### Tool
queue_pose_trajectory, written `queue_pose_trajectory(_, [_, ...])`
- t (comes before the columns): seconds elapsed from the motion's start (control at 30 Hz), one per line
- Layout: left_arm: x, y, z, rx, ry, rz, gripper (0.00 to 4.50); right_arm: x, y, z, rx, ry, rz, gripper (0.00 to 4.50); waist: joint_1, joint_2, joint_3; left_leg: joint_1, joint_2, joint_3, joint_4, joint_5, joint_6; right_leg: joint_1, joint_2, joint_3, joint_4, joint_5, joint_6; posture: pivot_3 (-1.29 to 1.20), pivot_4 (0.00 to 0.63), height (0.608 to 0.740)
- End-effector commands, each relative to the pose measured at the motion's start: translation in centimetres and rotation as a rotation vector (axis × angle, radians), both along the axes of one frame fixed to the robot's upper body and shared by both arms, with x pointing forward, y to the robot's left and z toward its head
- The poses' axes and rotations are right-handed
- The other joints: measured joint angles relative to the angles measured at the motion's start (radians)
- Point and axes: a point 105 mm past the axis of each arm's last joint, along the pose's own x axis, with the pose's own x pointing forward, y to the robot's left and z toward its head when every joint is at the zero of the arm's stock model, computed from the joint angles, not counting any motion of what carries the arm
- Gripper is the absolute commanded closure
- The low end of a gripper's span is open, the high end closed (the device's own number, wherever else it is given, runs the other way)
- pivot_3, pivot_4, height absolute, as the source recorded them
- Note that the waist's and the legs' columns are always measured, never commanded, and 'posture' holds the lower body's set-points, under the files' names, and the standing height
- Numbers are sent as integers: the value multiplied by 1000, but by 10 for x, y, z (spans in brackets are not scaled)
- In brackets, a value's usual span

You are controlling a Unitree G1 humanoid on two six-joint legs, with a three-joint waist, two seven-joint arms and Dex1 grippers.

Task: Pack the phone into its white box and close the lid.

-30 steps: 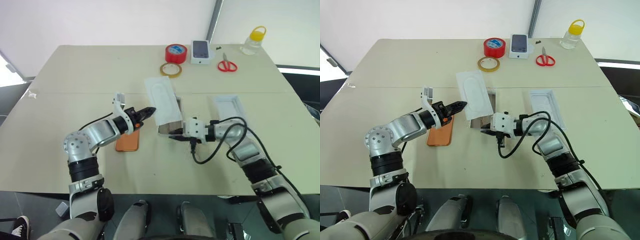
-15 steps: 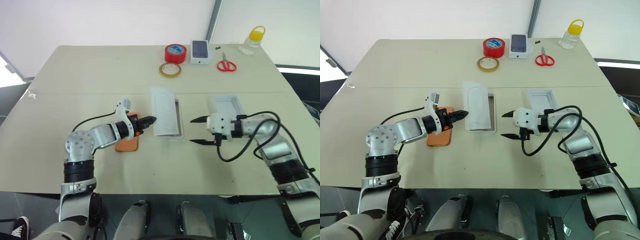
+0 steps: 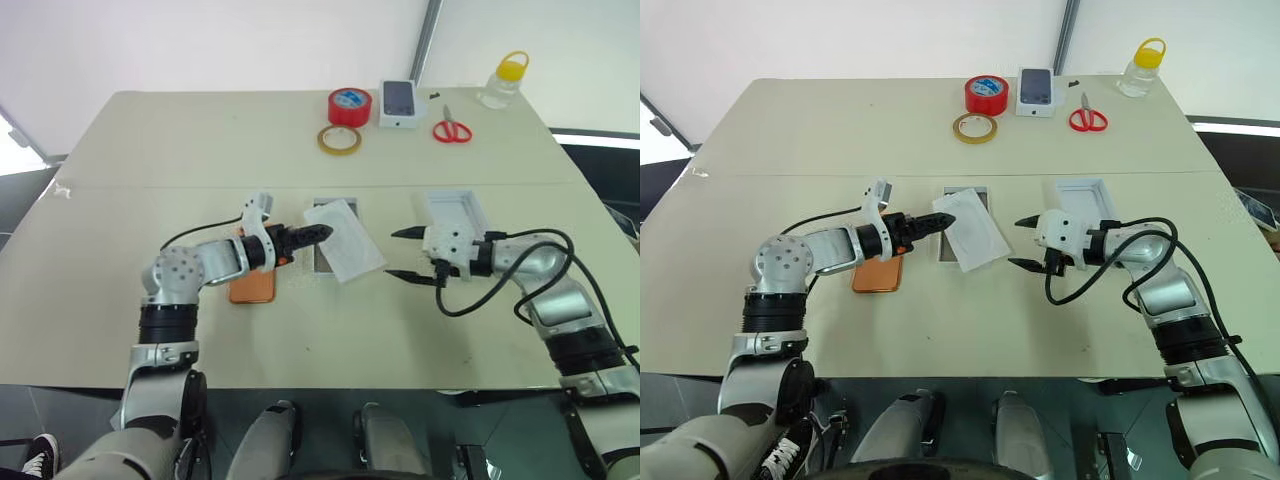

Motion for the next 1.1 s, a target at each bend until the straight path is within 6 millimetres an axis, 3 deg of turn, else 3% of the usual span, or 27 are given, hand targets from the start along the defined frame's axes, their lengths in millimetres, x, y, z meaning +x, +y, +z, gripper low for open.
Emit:
queue_pose_trajectory(0.03, [9,11,27,4,-145,41,30,2,11,34,107,-67,21,933,0,0,0,0,0,0,0,0,0,0,0,0,0,0,0,0,150,740])
queue_pose_trajectory(0.1, [13,19,38,48,-238,84,30,2,13,38,100,-75,38,933,1,0,0,0,0,0,0,0,0,0,0,0,0,0,0,0,150,740])
queue_pose_trajectory(0.2, [14,30,41,111,-322,113,0,1,12,36,102,-27,59,1784,2,0,0,0,0,0,0,0,0,0,0,0,0,0,0,0,150,740])
queue_pose_trajectory(0.37, [1,41,45,216,-510,84,0,8,19,41,90,-75,65,4410,0,0,0,0,0,0,0,0,0,0,0,0,-1,0,0,0,150,740])
queue_pose_trajectory(0.57, [-27,59,34,365,-726,-8,0,15,50,26,32,-109,105,4467,-3,0,0,0,1,0,-3,0,-1,-1,0,1,0,0,-1,0,150,740])
queue_pose_trajectory(0.73, [-50,79,18,405,-743,-89,0,27,82,9,-56,-188,99,4467,1,2,1,0,0,0,-4,0,-1,-2,-1,1,-1,0,-1,0,150,740])
queue_pose_trajectory(0.83, [-51,86,15,465,-760,-76,0,48,88,10,-58,-218,13,4467,1,2,1,0,0,0,-4,0,-1,-2,-1,1,-1,0,-1,0,150,740])
queue_pose_trajectory(0.97, [-52,83,16,441,-759,-53,0,71,81,3,-150,-261,-64,4467,3,2,1,0,0,0,-5,0,-1,-3,-1,0,-1,1,-1,0,150,740])
queue_pose_trajectory(1.1, [-51,78,17,425,-760,-33,0,70,84,-8,-222,-270,8,4467,-2,2,1,0,0,0,-6,1,-1,-3,0,0,-1,1,-1,0,150,740])
